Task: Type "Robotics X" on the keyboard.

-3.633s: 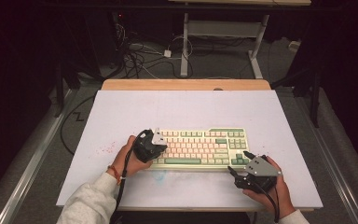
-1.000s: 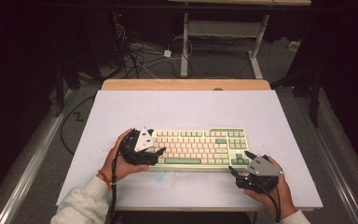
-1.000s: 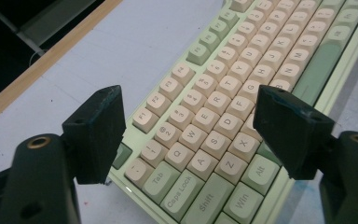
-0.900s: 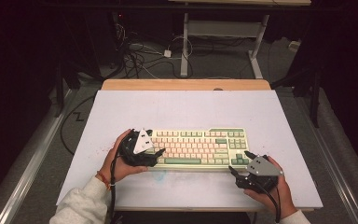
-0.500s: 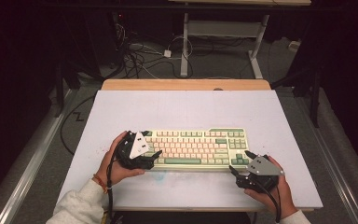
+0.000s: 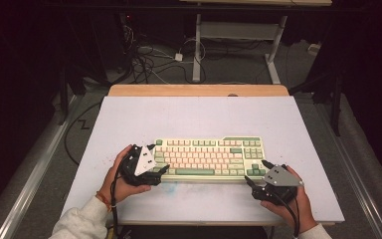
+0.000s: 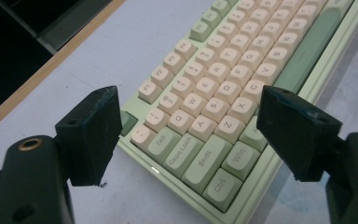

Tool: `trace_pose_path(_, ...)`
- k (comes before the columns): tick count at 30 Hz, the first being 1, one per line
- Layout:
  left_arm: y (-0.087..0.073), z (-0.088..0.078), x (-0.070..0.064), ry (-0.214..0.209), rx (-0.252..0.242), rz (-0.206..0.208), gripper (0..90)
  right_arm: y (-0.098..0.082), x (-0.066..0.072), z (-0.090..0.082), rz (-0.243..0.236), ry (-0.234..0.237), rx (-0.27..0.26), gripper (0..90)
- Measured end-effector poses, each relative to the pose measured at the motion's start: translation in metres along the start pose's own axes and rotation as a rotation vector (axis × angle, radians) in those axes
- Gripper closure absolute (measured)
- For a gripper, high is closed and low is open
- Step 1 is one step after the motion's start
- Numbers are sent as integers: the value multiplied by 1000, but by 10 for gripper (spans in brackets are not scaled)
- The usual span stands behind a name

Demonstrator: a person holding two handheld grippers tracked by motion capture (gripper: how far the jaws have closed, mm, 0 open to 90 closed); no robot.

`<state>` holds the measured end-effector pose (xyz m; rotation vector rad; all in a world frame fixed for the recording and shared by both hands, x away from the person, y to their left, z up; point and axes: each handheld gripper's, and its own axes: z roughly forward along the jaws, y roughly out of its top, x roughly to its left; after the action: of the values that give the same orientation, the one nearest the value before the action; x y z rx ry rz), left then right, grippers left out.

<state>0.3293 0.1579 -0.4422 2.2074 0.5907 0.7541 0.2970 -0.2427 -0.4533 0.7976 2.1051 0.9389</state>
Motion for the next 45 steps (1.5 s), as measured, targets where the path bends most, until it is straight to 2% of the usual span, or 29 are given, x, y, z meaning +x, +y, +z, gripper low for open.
trace_pose_path(6, -3, 1, -2, -12, 5, -12, 212, 1, 0, 0, 1, 1, -4, 269)
trace_pose_path(8, -2, 2, -4, -23, 8, -10, 251, 1, 0, 0, 1, 1, -4, 269)
trace_pose_path(17, 4, 7, -12, -110, 6, -28, 489, 1, 1, 0, 0, 5, -2, 269)
trace_pose_path(22, 6, 10, -12, -161, 9, -32, 669, 1, 1, 0, 0, 3, -2, 269)
trace_pose_path(27, 11, 14, -11, -185, 25, -45, 803, 1, 1, 0, -2, 4, 0, 269)
trace_pose_path(31, 17, 18, -14, -207, 30, -43, 866, 2, 2, 0, -7, 4, -3, 269)
trace_pose_path(37, 25, 27, -21, -240, 52, -12, 875, 1, 1, 0, -4, 2, -1, 269)
trace_pose_path(45, 32, 42, -28, -260, 85, 10, 875, 1, 1, 1, -5, 2, 3, 269)
